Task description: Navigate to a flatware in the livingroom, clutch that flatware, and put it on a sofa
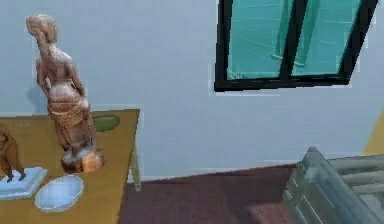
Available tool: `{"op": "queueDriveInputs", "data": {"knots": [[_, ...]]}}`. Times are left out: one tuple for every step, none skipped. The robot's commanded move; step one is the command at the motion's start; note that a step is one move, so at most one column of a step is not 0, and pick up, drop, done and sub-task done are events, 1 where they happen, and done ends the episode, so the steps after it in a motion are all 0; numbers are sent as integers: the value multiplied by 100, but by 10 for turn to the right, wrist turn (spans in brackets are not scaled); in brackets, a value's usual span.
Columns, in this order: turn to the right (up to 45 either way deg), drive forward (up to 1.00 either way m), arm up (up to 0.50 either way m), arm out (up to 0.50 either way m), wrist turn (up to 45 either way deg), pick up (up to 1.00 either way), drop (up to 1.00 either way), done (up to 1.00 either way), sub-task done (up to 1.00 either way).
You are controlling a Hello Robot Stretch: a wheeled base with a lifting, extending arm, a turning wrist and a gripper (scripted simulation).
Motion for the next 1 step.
{"op": "queueDriveInputs", "data": {"knots": [[0,45,0,0,0,0,0,0,0]]}}
